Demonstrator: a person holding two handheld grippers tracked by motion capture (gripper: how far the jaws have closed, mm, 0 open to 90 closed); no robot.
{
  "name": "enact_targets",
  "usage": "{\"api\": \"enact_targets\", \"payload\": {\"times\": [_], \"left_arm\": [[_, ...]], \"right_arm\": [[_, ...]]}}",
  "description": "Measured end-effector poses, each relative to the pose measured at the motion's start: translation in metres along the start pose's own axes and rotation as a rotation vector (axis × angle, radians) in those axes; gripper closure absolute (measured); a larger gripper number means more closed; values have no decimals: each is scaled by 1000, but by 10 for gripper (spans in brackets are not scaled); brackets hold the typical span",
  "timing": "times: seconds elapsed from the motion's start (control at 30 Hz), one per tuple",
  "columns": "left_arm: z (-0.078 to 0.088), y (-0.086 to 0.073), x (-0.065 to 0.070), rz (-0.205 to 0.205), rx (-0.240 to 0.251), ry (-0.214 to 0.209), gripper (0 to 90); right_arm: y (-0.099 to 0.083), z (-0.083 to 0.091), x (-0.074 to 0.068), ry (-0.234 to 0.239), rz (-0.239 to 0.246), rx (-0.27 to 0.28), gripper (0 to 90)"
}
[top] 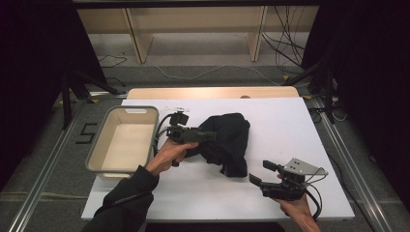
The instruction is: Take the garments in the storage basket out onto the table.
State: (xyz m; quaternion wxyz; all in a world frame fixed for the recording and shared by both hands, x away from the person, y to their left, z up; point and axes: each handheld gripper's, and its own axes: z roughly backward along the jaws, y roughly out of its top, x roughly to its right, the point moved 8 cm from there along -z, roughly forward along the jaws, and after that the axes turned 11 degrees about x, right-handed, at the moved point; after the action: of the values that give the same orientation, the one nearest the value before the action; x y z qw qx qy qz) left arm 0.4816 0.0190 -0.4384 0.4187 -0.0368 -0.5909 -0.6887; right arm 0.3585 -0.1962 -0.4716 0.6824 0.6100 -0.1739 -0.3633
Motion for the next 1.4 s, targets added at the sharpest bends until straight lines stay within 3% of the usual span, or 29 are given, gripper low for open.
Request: {"api": "enact_targets", "payload": {"times": [0.4, 0.77, 1.2, 1.4], "left_arm": [[14, -3, 12, -52, 40, -41, 126], [29, -7, 18, -117, 78, -49, 126], [49, -16, 13, -151, 109, -34, 128], [54, -20, 17, -191, 117, -33, 128]], "right_arm": [[0, -1, 0, 2, -5, 5, 232], [-1, -1, 0, 1, 3, -3, 232], [-1, -2, -1, 4, 3, -5, 232], [-2, -2, -1, 5, 3, -8, 232]]}}
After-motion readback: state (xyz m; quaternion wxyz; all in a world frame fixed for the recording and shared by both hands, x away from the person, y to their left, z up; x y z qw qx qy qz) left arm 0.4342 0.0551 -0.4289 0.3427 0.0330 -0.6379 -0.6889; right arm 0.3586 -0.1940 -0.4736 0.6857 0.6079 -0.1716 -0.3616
